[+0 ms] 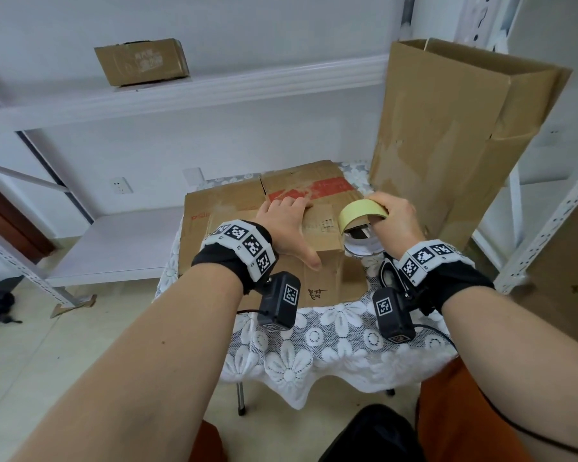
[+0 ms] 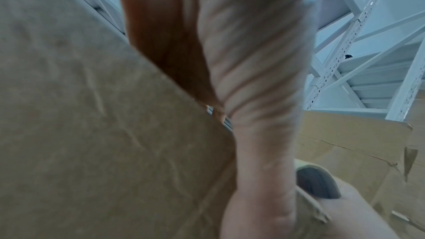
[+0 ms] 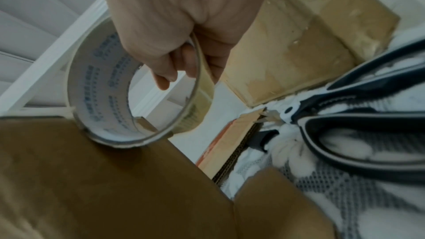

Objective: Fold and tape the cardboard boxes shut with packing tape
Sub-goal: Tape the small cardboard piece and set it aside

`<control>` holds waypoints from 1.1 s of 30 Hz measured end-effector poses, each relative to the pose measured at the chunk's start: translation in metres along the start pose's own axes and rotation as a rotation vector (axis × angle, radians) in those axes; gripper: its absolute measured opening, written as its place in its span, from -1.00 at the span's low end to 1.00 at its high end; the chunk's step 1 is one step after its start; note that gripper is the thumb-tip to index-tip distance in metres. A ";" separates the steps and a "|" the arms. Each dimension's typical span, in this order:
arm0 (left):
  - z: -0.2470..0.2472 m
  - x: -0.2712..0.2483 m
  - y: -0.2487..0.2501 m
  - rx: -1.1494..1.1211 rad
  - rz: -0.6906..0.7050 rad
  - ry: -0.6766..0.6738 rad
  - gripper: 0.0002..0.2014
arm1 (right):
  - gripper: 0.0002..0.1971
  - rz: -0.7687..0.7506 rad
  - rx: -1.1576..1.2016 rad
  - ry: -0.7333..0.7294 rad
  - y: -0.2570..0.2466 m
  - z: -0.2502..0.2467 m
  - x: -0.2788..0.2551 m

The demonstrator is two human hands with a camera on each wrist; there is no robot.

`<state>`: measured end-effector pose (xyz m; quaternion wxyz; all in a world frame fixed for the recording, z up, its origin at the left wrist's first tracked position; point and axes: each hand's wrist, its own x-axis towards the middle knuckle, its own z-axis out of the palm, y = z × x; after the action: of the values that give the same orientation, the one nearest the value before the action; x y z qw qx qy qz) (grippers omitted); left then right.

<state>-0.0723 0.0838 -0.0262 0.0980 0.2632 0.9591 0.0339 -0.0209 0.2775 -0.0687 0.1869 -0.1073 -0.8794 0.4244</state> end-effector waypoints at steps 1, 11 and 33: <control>0.001 0.000 0.000 0.006 0.001 0.002 0.20 | -0.65 0.006 0.022 0.002 0.002 0.003 0.000; 0.020 -0.010 0.010 0.140 0.147 -0.002 0.05 | -0.71 0.020 0.061 0.028 0.018 0.016 -0.001; 0.013 -0.040 -0.017 0.044 -0.599 0.089 -0.13 | -0.84 0.057 0.093 0.041 0.007 0.018 -0.012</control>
<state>-0.0447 0.0493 -0.0339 0.0555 -0.0312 0.9980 -0.0059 -0.0175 0.2650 -0.0872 0.1975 -0.1323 -0.8513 0.4678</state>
